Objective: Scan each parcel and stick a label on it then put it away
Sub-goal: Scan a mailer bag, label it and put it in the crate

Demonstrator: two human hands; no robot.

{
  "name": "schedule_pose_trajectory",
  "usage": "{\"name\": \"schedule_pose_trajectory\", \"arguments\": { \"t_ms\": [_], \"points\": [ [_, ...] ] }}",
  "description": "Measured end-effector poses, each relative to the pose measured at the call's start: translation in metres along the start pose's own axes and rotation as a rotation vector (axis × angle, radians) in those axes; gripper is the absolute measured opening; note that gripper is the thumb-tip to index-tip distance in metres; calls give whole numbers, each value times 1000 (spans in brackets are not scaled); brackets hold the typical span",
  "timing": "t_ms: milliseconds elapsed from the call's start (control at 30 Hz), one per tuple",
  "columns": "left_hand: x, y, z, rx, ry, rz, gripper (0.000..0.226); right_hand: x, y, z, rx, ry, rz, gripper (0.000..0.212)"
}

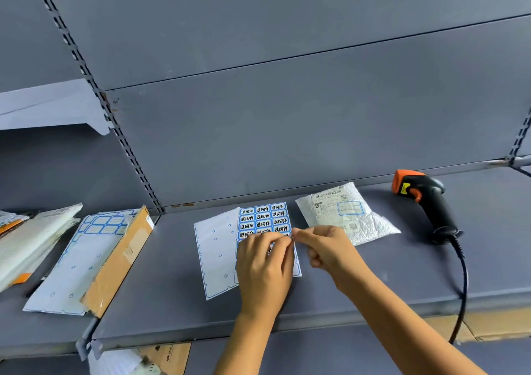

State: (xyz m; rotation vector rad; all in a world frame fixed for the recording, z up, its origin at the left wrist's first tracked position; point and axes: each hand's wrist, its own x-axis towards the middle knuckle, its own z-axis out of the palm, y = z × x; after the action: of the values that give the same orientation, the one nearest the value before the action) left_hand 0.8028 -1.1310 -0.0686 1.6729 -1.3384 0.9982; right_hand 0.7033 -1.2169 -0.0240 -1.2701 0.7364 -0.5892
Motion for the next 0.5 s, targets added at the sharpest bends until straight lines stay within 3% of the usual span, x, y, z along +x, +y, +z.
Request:
{"name": "schedule_pose_trajectory", "arguments": {
  "t_ms": [167, 267, 500],
  "points": [
    [17, 14, 12, 23, 15, 115, 7, -3, -10, -24, 5, 44, -7, 20],
    [25, 24, 23, -66, -46, 71, 13, 2, -18, -43, -30, 130, -61, 22],
    [51, 38, 70, -242, -405, -104, 27, 40, -39, -121, -279, 435, -190, 15]
  ]
}}
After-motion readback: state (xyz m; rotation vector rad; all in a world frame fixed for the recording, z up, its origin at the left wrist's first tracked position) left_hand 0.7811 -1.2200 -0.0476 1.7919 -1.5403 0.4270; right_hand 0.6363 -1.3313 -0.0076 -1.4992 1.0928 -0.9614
